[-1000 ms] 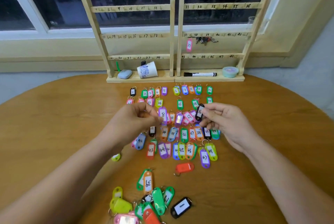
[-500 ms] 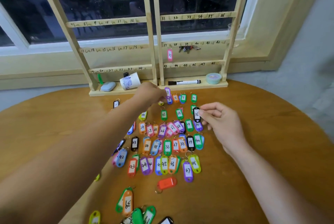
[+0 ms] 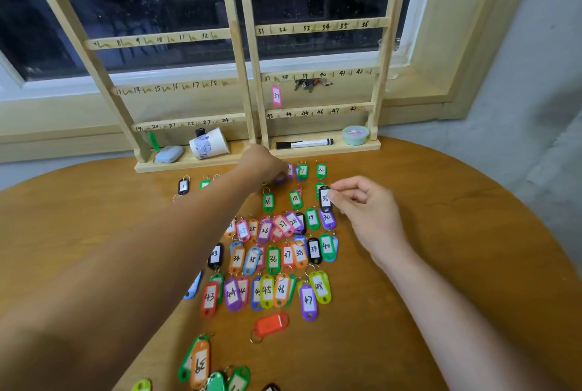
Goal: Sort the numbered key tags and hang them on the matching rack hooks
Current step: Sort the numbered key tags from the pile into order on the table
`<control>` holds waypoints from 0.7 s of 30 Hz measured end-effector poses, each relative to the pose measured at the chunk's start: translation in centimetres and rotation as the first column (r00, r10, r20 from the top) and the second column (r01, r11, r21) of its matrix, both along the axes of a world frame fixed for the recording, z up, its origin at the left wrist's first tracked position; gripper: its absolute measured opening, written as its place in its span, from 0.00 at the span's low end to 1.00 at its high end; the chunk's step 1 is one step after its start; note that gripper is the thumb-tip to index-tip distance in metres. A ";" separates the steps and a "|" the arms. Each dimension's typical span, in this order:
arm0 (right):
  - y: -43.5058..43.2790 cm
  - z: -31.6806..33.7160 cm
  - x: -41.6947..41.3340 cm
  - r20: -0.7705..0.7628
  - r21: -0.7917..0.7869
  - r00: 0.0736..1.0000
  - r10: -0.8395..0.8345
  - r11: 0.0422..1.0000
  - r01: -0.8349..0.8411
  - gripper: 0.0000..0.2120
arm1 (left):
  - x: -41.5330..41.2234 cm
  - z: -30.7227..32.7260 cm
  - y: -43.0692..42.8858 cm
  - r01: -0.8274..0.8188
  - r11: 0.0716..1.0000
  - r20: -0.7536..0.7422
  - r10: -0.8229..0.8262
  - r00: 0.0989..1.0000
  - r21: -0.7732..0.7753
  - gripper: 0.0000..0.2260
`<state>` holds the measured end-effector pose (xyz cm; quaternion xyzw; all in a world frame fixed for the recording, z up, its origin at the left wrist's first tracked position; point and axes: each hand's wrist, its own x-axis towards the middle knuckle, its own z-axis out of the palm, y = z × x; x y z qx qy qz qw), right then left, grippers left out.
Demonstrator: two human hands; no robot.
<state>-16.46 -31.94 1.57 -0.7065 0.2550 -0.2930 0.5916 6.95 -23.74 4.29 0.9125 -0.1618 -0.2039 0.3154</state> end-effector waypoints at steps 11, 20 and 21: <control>0.1 -0.1 -0.1 -0.042 -0.026 0.999 -0.014 1.000 0.013 0.05 | -2.0 1.9 4.8 0.120 0.986 0.122 -0.107 0.987 -0.112 0.10; 0.0 -0.4 0.0 -0.096 -0.065 0.995 -0.038 0.997 0.032 0.05 | -7.0 1.9 14.6 0.224 0.959 0.163 -0.197 0.967 -0.171 0.06; 0.0 -0.3 0.0 -0.103 -0.067 0.994 -0.043 0.997 0.036 0.05 | -7.6 1.8 15.6 0.239 0.955 0.165 -0.210 0.964 -0.177 0.06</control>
